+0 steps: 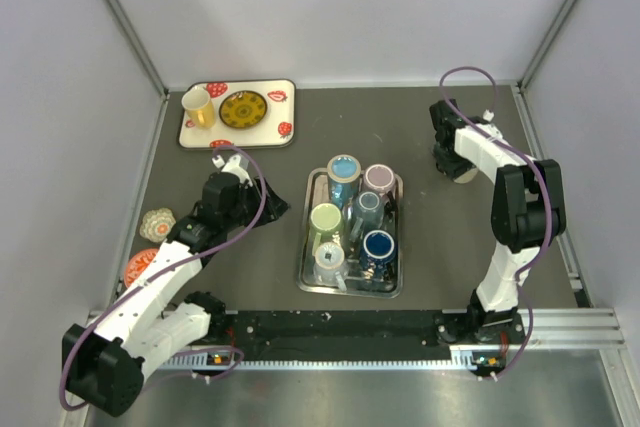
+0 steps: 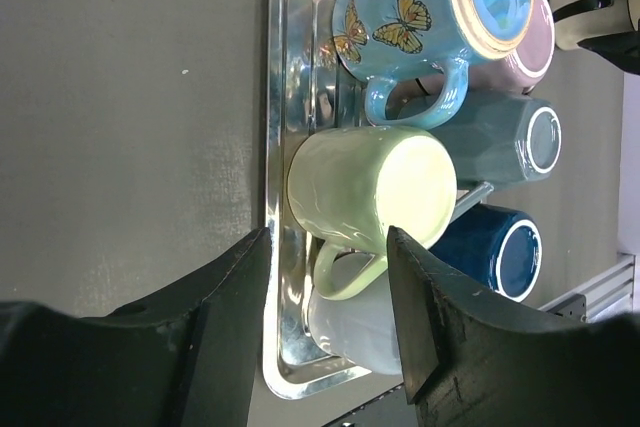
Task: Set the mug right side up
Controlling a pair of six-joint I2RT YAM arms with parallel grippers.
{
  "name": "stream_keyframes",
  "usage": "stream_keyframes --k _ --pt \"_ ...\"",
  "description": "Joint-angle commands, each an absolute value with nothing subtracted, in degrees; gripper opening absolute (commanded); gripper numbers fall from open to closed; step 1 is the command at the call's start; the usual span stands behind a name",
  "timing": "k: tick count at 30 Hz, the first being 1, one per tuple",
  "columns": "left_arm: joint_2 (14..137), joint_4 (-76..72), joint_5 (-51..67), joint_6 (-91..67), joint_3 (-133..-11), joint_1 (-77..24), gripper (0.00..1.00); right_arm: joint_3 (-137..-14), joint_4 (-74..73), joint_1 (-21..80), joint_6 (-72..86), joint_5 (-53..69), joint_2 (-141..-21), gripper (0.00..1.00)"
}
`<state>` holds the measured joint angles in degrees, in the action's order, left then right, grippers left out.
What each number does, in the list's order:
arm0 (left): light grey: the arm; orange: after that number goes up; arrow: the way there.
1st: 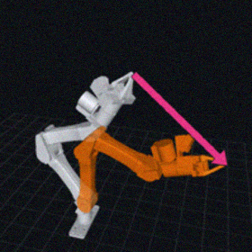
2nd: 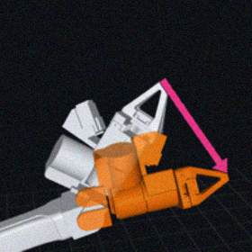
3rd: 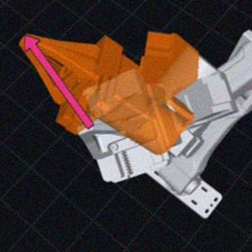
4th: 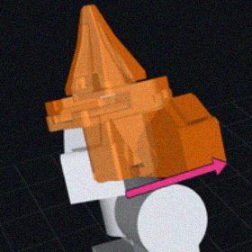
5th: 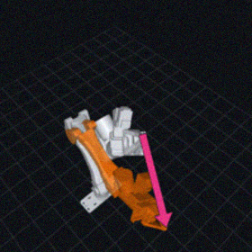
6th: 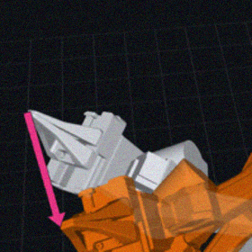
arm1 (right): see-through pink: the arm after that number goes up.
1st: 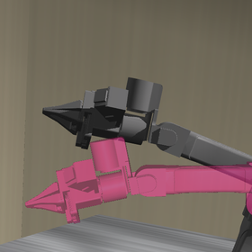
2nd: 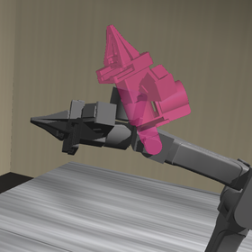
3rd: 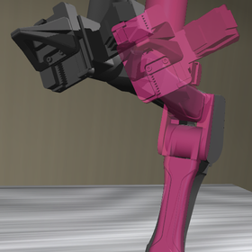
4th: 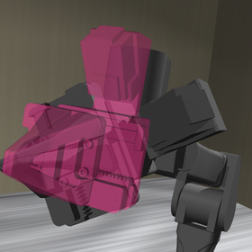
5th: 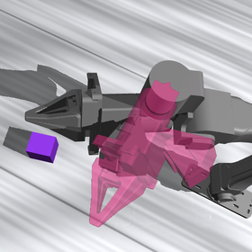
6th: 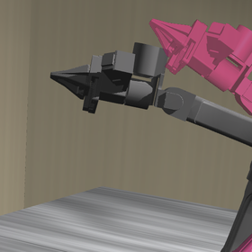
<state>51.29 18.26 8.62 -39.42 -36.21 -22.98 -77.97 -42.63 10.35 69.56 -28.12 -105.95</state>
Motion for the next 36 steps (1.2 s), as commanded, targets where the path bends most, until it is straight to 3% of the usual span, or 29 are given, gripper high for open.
stream_keyframes --k 1,16,21,28,36 --pt "51.33 16.61 9.58 -39.99 -36.47 -23.03 0.55 -76.82 -41.75 10.11 61.71 -26.11 -105.73 0.57" --pt "51.50 16.44 10.37 -39.81 -36.56 -23.11 0.54 -71.20 -37.01 9.84 38.16 -24.87 -100.55 0.57" --pt "52.03 16.35 10.63 -39.90 -37.44 -23.03 0.54 -67.68 -32.08 9.84 34.10 -24.17 -95.28 0.63" --pt "53.00 16.43 10.20 -39.73 -38.32 -23.03 0.54 -71.71 -32.34 9.93 32.78 -22.68 -95.45 0.67" --pt "53.61 16.35 10.46 -39.90 -38.50 -23.03 0.54 -74.44 -34.98 9.93 37.26 -25.75 -98.35 0.56"
